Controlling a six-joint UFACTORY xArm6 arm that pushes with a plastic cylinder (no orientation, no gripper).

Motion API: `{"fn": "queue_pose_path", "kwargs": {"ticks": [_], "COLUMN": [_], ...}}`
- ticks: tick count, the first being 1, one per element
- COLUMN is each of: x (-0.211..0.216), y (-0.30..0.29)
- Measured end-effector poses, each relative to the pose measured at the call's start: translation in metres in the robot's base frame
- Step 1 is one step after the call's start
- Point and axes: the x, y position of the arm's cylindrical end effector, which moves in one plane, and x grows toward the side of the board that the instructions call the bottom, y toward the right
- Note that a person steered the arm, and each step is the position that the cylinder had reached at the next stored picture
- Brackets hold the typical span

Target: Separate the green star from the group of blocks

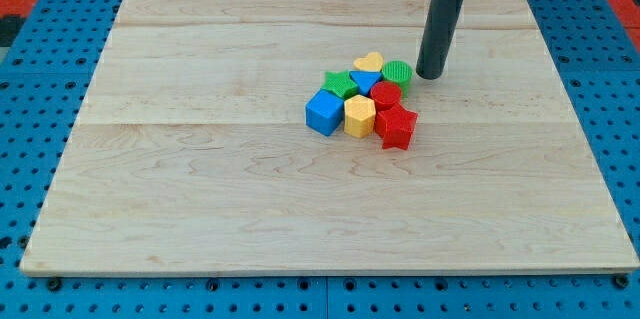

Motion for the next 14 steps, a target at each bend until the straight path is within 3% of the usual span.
{"fn": "queue_pose_path", "kwargs": {"ticks": [4, 7, 9, 14], "x": [0.003, 0.014, 0.081, 0.069], "y": [0.001, 0.038, 0.046, -0.027]}}
